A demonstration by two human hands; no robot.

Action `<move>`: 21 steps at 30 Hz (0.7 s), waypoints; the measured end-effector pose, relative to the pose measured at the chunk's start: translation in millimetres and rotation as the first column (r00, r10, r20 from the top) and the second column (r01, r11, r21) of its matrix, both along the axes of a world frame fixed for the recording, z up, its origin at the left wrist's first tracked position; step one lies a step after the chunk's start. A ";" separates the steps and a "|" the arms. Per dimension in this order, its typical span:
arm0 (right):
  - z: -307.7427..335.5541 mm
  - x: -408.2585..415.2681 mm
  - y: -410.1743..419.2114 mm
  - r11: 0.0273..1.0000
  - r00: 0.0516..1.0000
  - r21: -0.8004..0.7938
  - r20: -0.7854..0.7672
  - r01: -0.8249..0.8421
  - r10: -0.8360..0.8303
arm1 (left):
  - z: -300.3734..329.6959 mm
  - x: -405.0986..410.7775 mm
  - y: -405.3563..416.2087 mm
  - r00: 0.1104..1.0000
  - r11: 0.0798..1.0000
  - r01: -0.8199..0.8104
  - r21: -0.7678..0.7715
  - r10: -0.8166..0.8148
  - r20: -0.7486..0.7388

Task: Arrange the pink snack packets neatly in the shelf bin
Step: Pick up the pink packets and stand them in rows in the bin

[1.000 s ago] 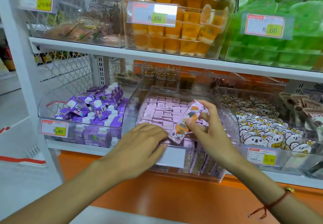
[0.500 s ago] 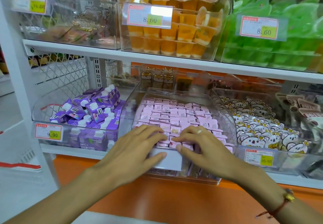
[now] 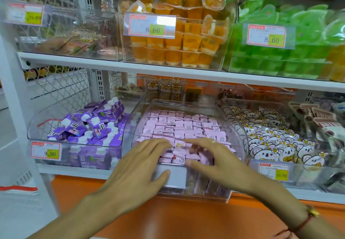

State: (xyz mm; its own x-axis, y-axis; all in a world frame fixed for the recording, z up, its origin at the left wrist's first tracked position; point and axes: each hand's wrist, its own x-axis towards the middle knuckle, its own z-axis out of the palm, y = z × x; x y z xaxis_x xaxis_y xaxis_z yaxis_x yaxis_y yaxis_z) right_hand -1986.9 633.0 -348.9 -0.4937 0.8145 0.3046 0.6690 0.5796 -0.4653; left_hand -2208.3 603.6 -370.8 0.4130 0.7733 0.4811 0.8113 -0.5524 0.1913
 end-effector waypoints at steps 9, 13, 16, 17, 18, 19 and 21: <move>9.7 0.6 -0.2 0.963 0.954 0.260 0.265 0.071 -0.142 | -2.3 23.5 4.7 0.996 0.997 0.071 0.012 -0.070 -0.045; 7.5 -5.7 -0.5 0.930 0.938 0.365 0.306 0.042 -0.163 | -0.3 21.2 8.0 0.998 0.998 0.060 0.012 -0.060 -0.003; 3.5 -7.6 -0.8 0.929 0.969 0.356 0.181 0.096 -0.170 | -1.1 20.2 6.0 0.998 0.998 0.056 0.026 -0.056 -0.011; 3.0 -7.8 -0.7 0.928 0.978 0.354 0.118 0.120 -0.171 | -1.1 19.7 5.4 0.998 0.998 0.059 0.027 -0.059 -0.013; 2.9 -8.0 -0.5 0.924 0.984 0.354 0.047 0.144 -0.172 | -1.1 19.2 4.8 0.998 0.998 0.064 0.022 -0.063 -0.011; 3.8 -8.9 -0.4 0.918 0.985 0.358 -0.035 0.172 -0.171 | -1.1 18.5 4.8 0.998 0.998 0.068 0.018 -0.068 -0.010; 8.9 -11.4 -0.8 0.895 0.962 0.377 -0.218 0.240 -0.166 | -2.0 17.4 5.7 0.997 0.997 0.077 0.016 -0.077 -0.001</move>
